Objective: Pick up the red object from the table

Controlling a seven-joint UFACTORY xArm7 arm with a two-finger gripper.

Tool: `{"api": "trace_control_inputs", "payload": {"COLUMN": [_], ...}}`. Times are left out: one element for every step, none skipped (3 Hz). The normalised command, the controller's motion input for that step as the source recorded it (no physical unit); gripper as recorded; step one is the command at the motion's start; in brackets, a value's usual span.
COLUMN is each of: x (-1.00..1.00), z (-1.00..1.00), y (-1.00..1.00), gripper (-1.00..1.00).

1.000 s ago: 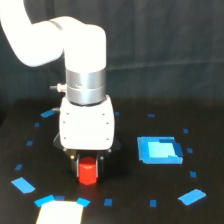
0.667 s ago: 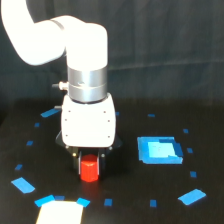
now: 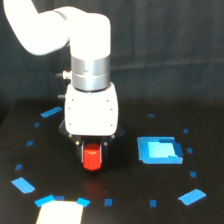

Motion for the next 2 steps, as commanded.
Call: {"api": "trace_control_inputs", "payload": {"x": [0.45, 0.38], "z": [1.0, 1.0], "y": [-0.23, -0.21], "gripper": [0.18, -0.53]}}
